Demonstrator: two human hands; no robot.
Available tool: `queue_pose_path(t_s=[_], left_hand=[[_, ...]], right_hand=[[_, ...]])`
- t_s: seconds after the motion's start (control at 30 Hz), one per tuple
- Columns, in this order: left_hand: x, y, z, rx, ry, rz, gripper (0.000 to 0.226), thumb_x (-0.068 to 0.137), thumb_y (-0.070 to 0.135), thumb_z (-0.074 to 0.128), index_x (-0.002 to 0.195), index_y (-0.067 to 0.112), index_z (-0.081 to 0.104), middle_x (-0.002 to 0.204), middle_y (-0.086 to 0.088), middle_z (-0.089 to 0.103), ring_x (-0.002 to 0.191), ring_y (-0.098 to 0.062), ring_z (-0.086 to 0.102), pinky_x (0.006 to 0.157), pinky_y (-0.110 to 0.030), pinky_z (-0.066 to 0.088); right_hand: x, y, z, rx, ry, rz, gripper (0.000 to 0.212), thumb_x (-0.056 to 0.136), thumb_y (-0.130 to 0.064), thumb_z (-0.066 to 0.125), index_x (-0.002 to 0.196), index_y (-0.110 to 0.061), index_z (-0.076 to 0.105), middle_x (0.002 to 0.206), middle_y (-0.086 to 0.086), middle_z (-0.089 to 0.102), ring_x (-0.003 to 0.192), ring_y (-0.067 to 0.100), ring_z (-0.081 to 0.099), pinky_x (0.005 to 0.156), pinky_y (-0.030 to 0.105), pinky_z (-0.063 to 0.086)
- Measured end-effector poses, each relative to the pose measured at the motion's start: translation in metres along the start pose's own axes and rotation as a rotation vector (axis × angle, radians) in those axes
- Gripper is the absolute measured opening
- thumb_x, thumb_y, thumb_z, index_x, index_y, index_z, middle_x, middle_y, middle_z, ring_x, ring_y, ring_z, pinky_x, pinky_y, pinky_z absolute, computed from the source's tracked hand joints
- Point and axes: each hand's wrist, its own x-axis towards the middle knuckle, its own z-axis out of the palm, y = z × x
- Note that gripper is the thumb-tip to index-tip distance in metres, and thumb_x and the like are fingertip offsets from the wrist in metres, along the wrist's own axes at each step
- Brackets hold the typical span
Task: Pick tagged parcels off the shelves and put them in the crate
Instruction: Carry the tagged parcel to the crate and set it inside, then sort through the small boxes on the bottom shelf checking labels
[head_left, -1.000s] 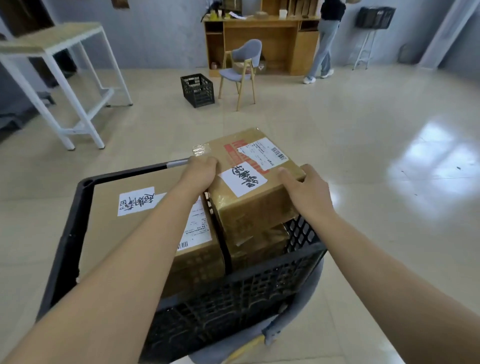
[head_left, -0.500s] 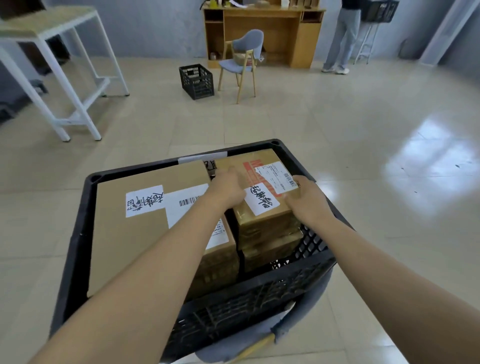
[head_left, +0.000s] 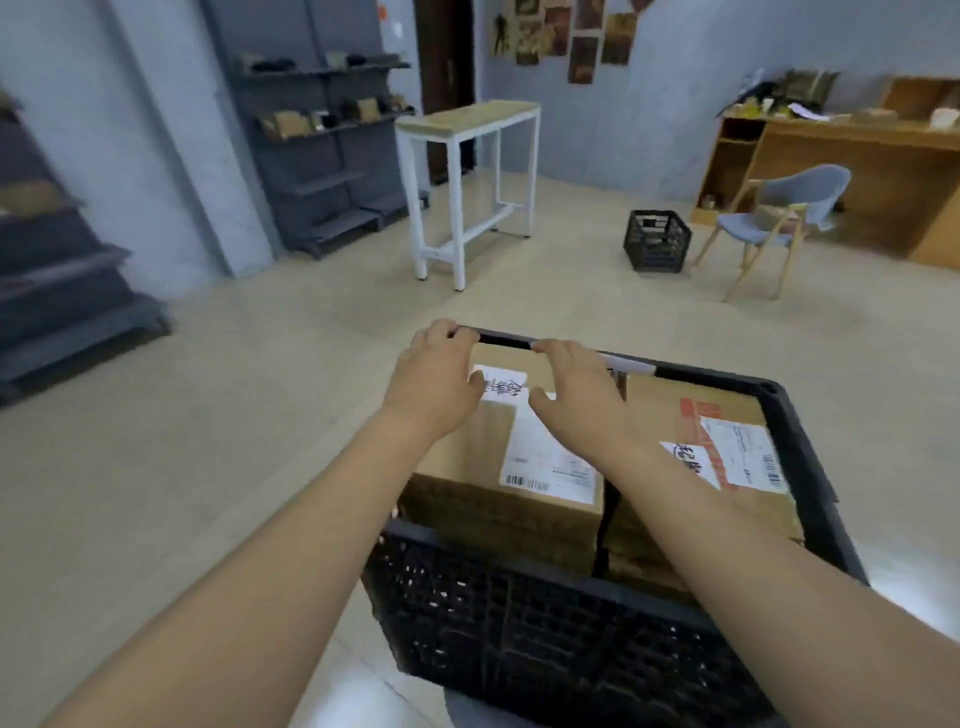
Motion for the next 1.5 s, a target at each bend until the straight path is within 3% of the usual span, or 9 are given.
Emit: queue_pose_path(t_s=[0.2, 0.47, 0.67, 0.97, 1.2, 1.5], left_hand=[[-0.145, -0.065, -0.062, 0.223, 0.114, -0.384, 0.046, 0.093, 0.026, 0.054, 0.137, 0.017, 0.05, 0.138, -0.008, 0.05, 0.124, -0.031, 0.047, 0.103, -0.042, 0.041], [-0.41, -0.104, -0.149, 0.472, 0.157, -0.883, 0.045, 0.094, 0.027, 0.048, 0.137, 0.019, 0.048, 0.129, -0.007, 0.057, 0.117, -0.03, 0.055, 0.097, -0.039, 0.042], [-0.641, -0.088, -0.193, 0.561, 0.196, -1.228, 0.047, 0.091, 0.026, 0.049, 0.138, 0.018, 0.048, 0.128, -0.008, 0.058, 0.118, -0.031, 0.054, 0.095, -0.038, 0.042], [-0.988, -0.007, -0.24, 0.573, 0.23, -1.696, 0.047, 0.092, 0.021, 0.048, 0.138, 0.015, 0.046, 0.13, -0.009, 0.054, 0.119, -0.032, 0.05, 0.099, -0.041, 0.04], [-1.165, 0.043, -0.259, 0.541, 0.358, -1.978, 0.047, 0.098, 0.026, 0.047, 0.144, 0.018, 0.041, 0.136, -0.008, 0.05, 0.123, -0.028, 0.047, 0.102, -0.04, 0.037], [-1.35, 0.049, -0.282, 0.463, 0.426, -2.313, 0.054, 0.099, 0.025, 0.047, 0.15, 0.019, 0.034, 0.147, -0.007, 0.043, 0.135, -0.028, 0.039, 0.11, -0.042, 0.032]], right_hand=[[-0.033, -0.109, 0.044, 0.005, -0.186, -0.428, 0.051, 0.09, -0.017, 0.053, 0.14, -0.018, 0.046, 0.137, 0.007, 0.052, 0.128, 0.03, 0.044, 0.105, 0.041, 0.038], [-0.183, -0.287, 0.088, 0.016, -0.38, -0.94, 0.055, 0.091, -0.023, 0.051, 0.145, -0.019, 0.04, 0.136, 0.007, 0.053, 0.124, 0.031, 0.047, 0.1, 0.039, 0.039], [-0.359, -0.412, 0.102, 0.086, -0.458, -1.257, 0.057, 0.09, -0.024, 0.053, 0.145, -0.019, 0.039, 0.133, 0.008, 0.054, 0.122, 0.032, 0.048, 0.1, 0.038, 0.04], [-0.697, -0.555, 0.101, 0.184, -0.655, -1.644, 0.058, 0.092, -0.027, 0.051, 0.147, -0.021, 0.035, 0.142, 0.005, 0.047, 0.129, 0.029, 0.042, 0.102, 0.038, 0.035], [-0.891, -0.635, 0.098, 0.179, -0.766, -1.921, 0.056, 0.09, -0.027, 0.054, 0.144, -0.019, 0.038, 0.139, 0.008, 0.05, 0.126, 0.031, 0.045, 0.099, 0.039, 0.038], [-1.097, -0.749, 0.125, 0.217, -0.912, -2.182, 0.06, 0.094, -0.028, 0.054, 0.15, -0.021, 0.033, 0.146, 0.006, 0.045, 0.133, 0.03, 0.04, 0.105, 0.04, 0.038]])
